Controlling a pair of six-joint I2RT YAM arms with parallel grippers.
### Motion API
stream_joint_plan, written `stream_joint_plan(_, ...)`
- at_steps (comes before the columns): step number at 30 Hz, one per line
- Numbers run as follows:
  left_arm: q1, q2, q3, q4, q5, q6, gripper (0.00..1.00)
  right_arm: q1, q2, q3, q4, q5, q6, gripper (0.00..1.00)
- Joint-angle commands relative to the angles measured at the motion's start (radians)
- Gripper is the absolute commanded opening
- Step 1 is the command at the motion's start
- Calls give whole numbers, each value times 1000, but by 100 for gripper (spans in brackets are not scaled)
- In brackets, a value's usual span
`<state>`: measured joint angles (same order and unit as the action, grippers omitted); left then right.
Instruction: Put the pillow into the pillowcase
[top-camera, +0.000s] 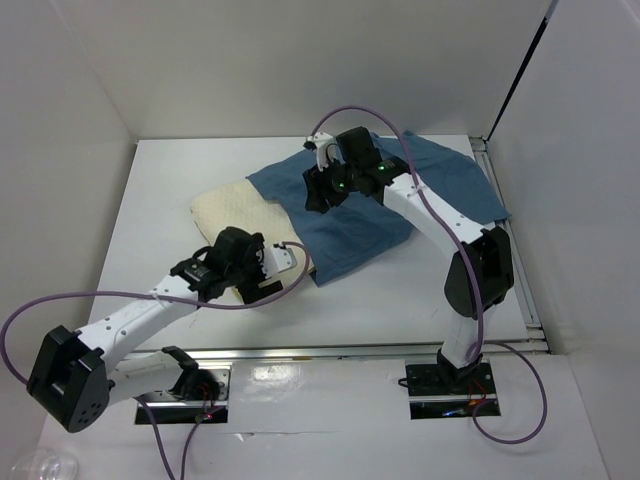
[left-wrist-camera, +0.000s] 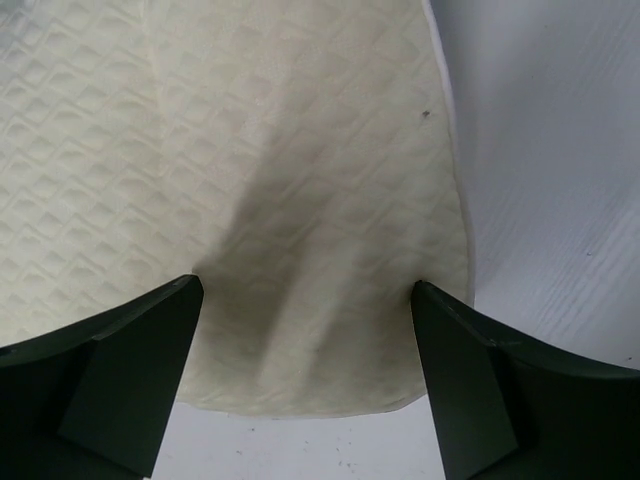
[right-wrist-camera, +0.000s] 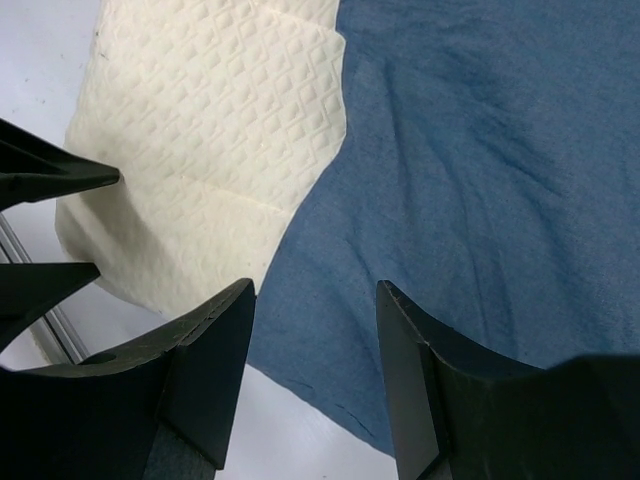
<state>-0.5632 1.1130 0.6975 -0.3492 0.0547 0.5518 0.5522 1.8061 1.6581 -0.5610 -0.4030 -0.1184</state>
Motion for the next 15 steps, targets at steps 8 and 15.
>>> stream_joint_plan(8, -84, -47, 125, -54, 138, -35, 100, 11, -62, -24, 35, 12, -27, 61)
stream_joint_plan(15, -172, -2, 145, -122, 109, -89, 100, 11, -53, -15, 35, 3, -27, 61)
